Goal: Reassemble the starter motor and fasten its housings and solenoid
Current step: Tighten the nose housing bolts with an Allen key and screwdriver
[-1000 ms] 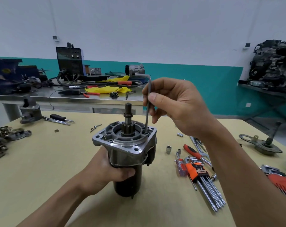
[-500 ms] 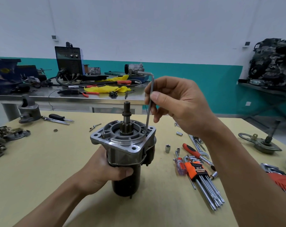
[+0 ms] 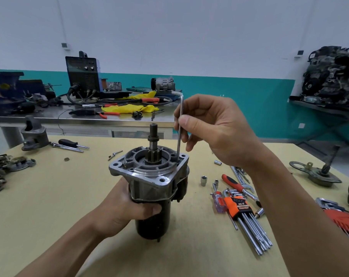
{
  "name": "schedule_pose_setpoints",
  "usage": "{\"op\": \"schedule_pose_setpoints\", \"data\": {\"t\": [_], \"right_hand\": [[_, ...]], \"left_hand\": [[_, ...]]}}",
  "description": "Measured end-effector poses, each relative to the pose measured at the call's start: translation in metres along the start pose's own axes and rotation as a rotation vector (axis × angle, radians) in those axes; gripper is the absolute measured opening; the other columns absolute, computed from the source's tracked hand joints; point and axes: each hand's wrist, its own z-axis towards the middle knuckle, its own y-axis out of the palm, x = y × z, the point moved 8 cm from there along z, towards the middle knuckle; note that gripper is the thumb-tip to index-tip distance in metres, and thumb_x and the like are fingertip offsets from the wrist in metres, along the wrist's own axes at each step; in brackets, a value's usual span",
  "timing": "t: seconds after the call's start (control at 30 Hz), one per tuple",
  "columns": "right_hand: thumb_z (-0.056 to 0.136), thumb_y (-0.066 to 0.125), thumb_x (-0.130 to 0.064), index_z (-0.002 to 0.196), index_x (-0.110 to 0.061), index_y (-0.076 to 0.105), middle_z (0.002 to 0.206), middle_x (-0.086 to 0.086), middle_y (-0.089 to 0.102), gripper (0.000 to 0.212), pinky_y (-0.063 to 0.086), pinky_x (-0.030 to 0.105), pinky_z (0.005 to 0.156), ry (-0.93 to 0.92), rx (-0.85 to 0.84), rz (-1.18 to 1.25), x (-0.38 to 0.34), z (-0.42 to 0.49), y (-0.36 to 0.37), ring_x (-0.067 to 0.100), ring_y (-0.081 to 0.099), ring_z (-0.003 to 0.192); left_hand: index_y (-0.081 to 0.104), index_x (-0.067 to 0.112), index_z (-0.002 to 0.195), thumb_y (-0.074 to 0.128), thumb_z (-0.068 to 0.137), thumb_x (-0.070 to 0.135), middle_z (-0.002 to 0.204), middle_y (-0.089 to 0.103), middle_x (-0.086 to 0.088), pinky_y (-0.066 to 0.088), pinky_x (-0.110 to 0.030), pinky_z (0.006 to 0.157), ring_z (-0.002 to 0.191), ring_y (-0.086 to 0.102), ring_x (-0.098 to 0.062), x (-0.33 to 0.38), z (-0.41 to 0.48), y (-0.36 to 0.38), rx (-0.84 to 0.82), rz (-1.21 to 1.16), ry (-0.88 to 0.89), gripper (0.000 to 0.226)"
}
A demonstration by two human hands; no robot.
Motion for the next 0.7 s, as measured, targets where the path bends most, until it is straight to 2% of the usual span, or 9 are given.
{"op": "schedule_pose_setpoints", "data": {"t": [0.17, 0.3, 0.4, 0.6, 0.7], "right_hand": [[0.093, 0.062, 0.002, 0.094, -0.004, 0.064, 0.071, 0.004, 0.065, 0.006, 0.057, 0.028, 0.051, 0.018, 0.032, -0.098, 0.001, 0.000, -0.004, 0.016, 0.063, 0.059], [0.093, 0.062, 0.003, 0.093, -0.004, 0.064, 0.071, 0.006, 0.064, 0.007, 0.058, 0.031, 0.051, 0.013, 0.090, -0.140, 0.000, 0.000, -0.010, 0.018, 0.062, 0.058], [0.093, 0.061, 0.003, 0.094, -0.004, 0.063, 0.074, 0.010, 0.063, 0.007, 0.057, 0.030, 0.050, -0.046, 0.122, -0.082, -0.009, 0.000, -0.013, 0.021, 0.062, 0.060], [0.087, 0.060, -0.005, 0.092, -0.009, 0.063, 0.075, 0.008, 0.064, 0.007, 0.054, 0.027, 0.049, -0.051, 0.032, 0.075, -0.012, 0.000, 0.003, 0.018, 0.063, 0.059], [0.087, 0.059, -0.005, 0.093, -0.008, 0.064, 0.077, 0.012, 0.063, 0.008, 0.055, 0.027, 0.050, -0.032, 0.008, 0.067, -0.008, 0.000, 0.005, 0.019, 0.063, 0.060]], "left_hand": [[0.064, 0.037, 0.125, 0.078, 0.063, 0.024, 0.131, 0.065, 0.003, 0.049, -0.019, 0.095, 0.123, 0.060, -0.017, -0.002, 0.000, -0.001, -0.002, 0.013, -0.012, 0.064], [0.062, 0.032, 0.129, 0.076, 0.066, 0.023, 0.133, 0.064, -0.001, 0.048, -0.021, 0.097, 0.125, 0.058, -0.020, -0.004, 0.001, -0.001, -0.020, 0.024, -0.013, 0.065], [0.061, 0.030, 0.131, 0.076, 0.066, 0.022, 0.135, 0.063, -0.002, 0.048, -0.023, 0.099, 0.127, 0.057, -0.022, -0.005, 0.001, -0.002, -0.023, 0.025, -0.011, 0.067], [0.060, 0.031, 0.132, 0.076, 0.066, 0.026, 0.137, 0.061, -0.001, 0.046, -0.031, 0.101, 0.128, 0.056, -0.022, -0.006, 0.001, -0.003, -0.023, 0.046, -0.014, 0.069], [0.061, 0.033, 0.131, 0.077, 0.065, 0.026, 0.136, 0.062, -0.001, 0.051, -0.025, 0.097, 0.128, 0.056, -0.022, -0.005, 0.001, -0.002, -0.027, 0.041, -0.015, 0.068]]}}
